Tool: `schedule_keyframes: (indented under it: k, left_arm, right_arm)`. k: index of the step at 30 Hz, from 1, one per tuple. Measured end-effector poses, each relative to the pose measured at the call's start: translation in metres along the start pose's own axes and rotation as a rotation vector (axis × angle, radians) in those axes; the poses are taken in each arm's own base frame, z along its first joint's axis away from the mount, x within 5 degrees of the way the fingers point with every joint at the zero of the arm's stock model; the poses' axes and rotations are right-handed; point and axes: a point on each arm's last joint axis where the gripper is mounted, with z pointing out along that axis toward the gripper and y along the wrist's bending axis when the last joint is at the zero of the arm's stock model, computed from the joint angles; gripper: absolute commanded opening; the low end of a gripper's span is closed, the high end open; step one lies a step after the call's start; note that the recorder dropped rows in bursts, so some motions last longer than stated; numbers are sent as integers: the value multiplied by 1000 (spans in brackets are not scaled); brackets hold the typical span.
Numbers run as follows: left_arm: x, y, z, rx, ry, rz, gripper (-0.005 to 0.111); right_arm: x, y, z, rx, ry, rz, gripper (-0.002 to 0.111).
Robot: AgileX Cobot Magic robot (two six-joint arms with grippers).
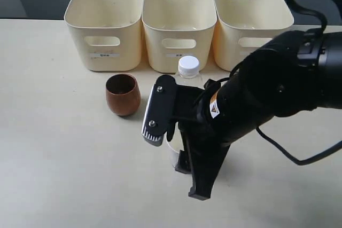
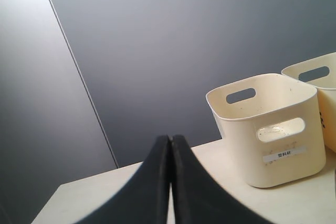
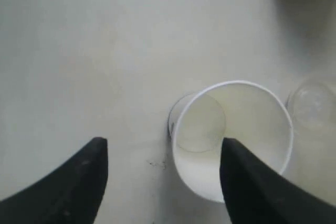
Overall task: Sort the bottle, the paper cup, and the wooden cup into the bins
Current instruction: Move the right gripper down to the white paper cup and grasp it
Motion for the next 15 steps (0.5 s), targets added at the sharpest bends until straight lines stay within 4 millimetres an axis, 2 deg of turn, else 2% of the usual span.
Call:
schedule_keyframes:
  k: [6,11,15]
  left_arm:
    - [0,0,0,0,0,0,0]
    - [0,0,0,0,0,0,0]
    - [0,0,0,0,0,0,0]
  right_arm:
    - [0,-2,2,23,5,21,59]
    - [1,-5,17,18,32,23,59]
    - [5,-12,21,37,42,41,59]
